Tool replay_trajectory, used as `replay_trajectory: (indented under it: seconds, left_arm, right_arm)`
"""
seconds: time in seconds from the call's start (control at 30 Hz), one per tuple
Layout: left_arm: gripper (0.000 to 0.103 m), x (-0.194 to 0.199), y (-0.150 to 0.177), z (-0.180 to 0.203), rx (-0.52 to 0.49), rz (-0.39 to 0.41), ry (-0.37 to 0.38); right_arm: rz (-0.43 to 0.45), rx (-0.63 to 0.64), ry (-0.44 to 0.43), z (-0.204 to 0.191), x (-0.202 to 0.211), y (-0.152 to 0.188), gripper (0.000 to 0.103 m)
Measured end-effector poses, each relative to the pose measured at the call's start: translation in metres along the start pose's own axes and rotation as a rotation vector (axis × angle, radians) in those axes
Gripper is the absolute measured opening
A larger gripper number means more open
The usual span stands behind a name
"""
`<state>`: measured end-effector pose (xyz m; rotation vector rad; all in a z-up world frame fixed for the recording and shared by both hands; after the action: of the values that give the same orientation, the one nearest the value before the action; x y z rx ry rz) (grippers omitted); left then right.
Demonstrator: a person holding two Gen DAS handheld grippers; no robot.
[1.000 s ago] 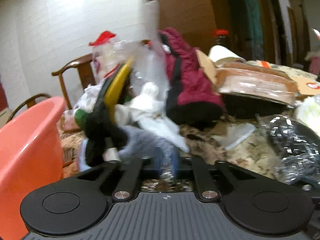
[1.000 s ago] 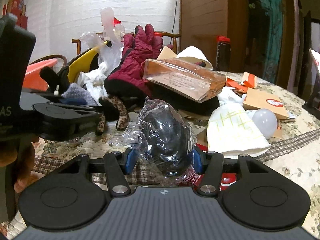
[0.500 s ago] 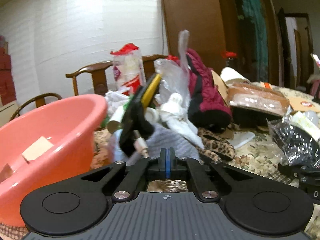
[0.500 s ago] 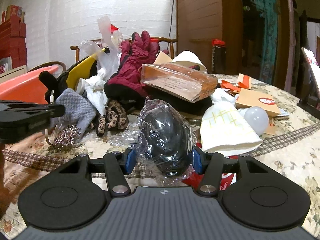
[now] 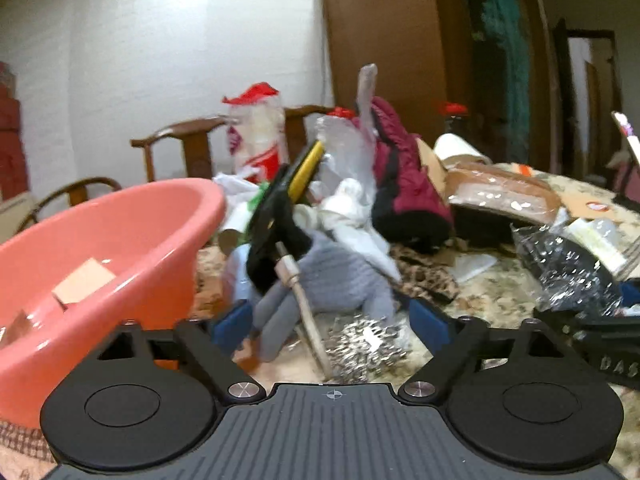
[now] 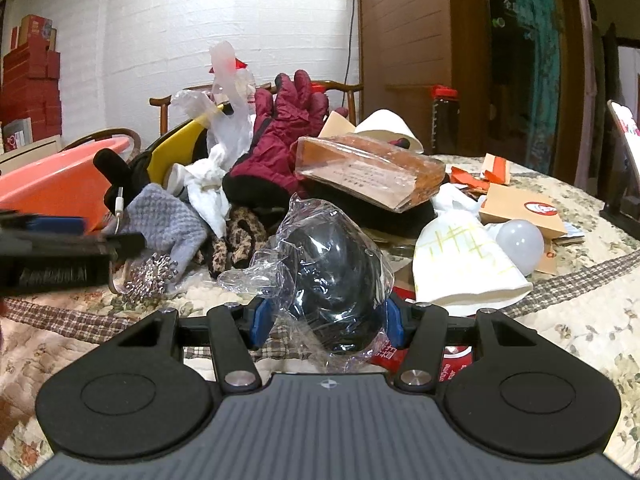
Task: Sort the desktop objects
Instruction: 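Close the left gripper on the silver spiky ornament and lift it, then carry both held objects over the pink basin and open both grippers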
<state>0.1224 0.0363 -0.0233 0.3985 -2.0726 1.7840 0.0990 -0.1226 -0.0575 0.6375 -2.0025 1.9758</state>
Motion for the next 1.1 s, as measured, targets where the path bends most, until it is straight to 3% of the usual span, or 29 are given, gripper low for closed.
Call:
replay_trajectory:
  seconds: [0.17, 0.3, 0.43, 0.5, 0.53, 0.57, 0.6, 0.83, 1.1]
  left_arm:
    - [0.092, -0.02, 0.008, -0.001, 0.004, -0.105, -0.011]
    - [0.092, -0.043, 0.012, 0.005, -0.028, -0.214, 0.041]
    - [0.098, -0.054, 0.009, 0.005, -0.033, -0.228, 0.036]
    - [0.085, -0.058, 0.008, 0.001, 0.001, -0.235, 0.056]
    - [0.077, -0.057, 0.008, -0.001, 0.021, -0.232, 0.093]
    - [0.063, -0.055, 0.008, 0.001, 0.023, -0.219, 0.098]
    - [0.057, -0.054, 0.008, 0.002, 0.016, -0.211, 0.077]
    - [0.057, -0.039, 0.005, 0.0, 0.031, -0.154, 0.043]
    - [0.057, -0.002, -0.011, 0.005, -0.034, -0.053, 0.0]
  right_arm:
    - [-0.003, 0.004, -0.009, -0.003, -0.003, 0.0, 0.059]
    - [-0.006, 0.004, -0.012, -0.005, -0.006, 0.0, 0.059]
    - [-0.011, 0.006, -0.014, -0.007, -0.008, 0.0, 0.059]
    - [-0.011, 0.008, -0.012, -0.008, -0.008, 0.0, 0.059]
    - [-0.01, 0.009, -0.011, -0.008, -0.008, -0.001, 0.059]
    - [-0.01, 0.009, -0.009, -0.008, -0.008, -0.001, 0.059]
    - [-0.009, 0.009, -0.007, -0.007, -0.007, -0.001, 0.059]
    - [-0.005, 0.011, 0.001, -0.005, -0.003, -0.002, 0.059]
    - [0.017, 0.029, -0.011, -0.014, 0.01, -0.009, 0.06]
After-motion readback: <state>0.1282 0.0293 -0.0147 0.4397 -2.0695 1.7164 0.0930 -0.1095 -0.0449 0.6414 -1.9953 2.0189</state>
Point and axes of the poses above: each gripper's, at about its wrist camera, not at the fingertips, and x roughly against the way its jaws point, z to its right, y to its underside, the point moved 6 cm from there along -x, roughly the way its jaws point, and after that the axes turned 4 degrees about -z, right-handed, at the moved point
